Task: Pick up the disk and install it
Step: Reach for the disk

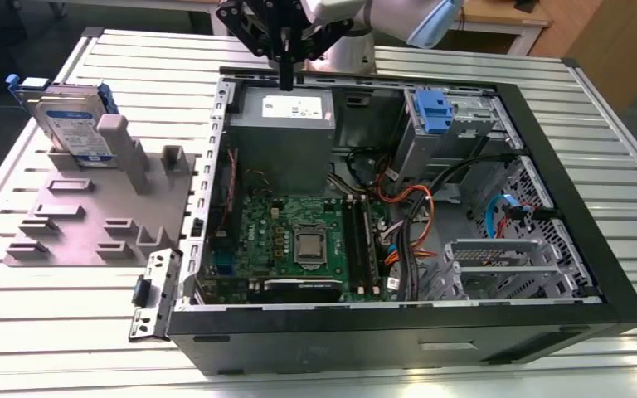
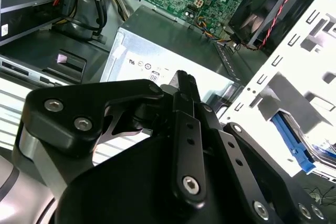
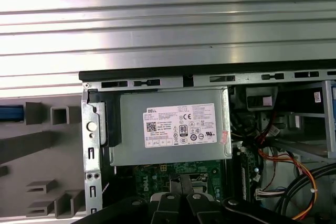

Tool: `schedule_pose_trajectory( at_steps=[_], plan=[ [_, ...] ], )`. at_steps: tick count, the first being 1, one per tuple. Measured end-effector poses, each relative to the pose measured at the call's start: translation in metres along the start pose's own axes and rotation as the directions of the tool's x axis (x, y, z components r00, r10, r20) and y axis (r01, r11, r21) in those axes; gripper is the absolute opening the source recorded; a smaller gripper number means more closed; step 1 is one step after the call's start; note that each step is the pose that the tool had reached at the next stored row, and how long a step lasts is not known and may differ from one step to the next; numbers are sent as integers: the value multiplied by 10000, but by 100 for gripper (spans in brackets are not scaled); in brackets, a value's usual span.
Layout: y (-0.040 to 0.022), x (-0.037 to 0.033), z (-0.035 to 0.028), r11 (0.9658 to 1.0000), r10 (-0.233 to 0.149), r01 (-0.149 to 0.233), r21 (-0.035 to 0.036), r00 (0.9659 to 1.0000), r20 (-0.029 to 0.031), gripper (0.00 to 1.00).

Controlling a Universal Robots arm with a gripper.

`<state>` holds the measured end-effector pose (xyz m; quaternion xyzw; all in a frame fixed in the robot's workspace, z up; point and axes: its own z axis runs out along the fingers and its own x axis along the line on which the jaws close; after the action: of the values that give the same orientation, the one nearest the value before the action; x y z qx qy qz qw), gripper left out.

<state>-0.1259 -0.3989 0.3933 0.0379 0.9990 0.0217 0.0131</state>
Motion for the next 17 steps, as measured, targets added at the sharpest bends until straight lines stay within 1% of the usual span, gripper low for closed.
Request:
schedule_pose_trajectory(
  at_steps=[1,11,17],
  plan=[
    [-1,9,0,10000,0,0,-1,10000,0,11],
    [-1,16,0,10000,1,-1,0,10000,0,11],
    [-6,86,-1,10000,1,-1,-2,10000,1,11]
  ],
)
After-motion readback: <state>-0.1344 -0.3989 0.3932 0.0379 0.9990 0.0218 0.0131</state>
